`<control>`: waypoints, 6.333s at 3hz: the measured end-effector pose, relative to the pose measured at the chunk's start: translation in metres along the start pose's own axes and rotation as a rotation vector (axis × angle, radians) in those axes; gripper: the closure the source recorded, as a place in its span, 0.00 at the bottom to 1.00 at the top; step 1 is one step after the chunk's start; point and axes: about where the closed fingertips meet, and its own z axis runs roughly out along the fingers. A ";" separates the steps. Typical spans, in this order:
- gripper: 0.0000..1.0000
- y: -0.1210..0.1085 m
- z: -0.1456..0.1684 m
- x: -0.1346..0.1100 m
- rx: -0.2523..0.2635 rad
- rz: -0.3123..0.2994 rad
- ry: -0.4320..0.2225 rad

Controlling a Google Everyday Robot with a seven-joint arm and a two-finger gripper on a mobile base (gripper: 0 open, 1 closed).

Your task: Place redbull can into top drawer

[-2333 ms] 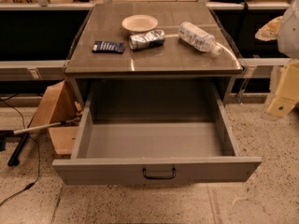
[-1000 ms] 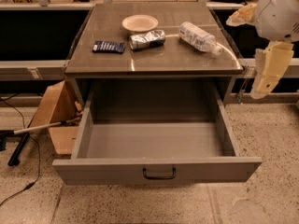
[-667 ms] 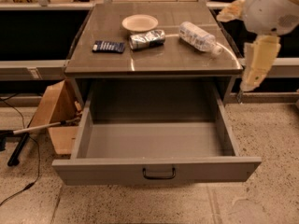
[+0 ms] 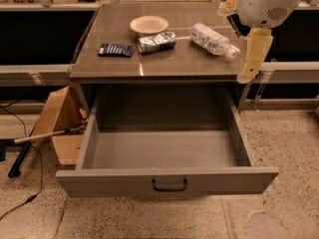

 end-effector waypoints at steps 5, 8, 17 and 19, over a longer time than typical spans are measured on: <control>0.00 -0.123 0.043 -0.003 0.020 0.141 -0.209; 0.00 -0.154 0.071 -0.024 0.066 0.110 -0.276; 0.00 -0.228 0.145 -0.081 0.195 -0.156 -0.161; 0.00 -0.241 0.168 -0.099 0.214 -0.282 -0.121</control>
Offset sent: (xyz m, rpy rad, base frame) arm 0.0305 0.0001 -0.0024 -0.0652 0.0782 -0.0677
